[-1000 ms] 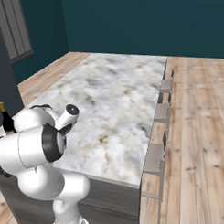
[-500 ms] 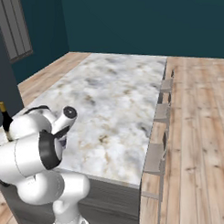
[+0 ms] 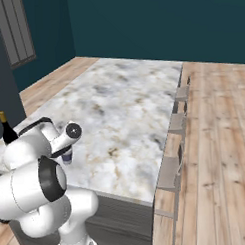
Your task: Move the drinks to the dining counter.
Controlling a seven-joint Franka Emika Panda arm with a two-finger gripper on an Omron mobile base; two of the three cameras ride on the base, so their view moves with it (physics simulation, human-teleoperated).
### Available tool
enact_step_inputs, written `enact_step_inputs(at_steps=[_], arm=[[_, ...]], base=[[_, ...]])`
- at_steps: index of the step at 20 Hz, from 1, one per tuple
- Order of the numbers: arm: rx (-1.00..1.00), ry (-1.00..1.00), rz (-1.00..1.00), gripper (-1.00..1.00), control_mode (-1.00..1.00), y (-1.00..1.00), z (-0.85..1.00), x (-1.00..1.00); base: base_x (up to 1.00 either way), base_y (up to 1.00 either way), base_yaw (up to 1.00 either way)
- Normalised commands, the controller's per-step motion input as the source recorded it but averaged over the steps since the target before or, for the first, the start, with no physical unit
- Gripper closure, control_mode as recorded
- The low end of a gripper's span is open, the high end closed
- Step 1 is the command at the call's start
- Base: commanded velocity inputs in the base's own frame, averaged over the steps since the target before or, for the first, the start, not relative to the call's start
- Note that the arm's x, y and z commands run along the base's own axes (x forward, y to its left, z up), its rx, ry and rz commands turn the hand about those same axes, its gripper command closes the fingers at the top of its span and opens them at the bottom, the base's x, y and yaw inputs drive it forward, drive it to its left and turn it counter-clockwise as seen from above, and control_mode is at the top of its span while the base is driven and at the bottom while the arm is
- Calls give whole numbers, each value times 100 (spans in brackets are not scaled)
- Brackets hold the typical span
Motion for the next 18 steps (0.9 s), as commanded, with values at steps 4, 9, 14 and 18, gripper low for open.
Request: enact_step_inputs(at_steps=[4,9,14,18], arm=[[0,-19,7,-100,-100,14,19,-9],[0,-15,7,-100,-100,14,20,0],[0,-9,1,-100,-100,0,82,-2],[0,-1,-2,-100,-100,0,100,-15]], base=[[0,0,0],[0,0,0],[0,0,0],[0,0,0]])
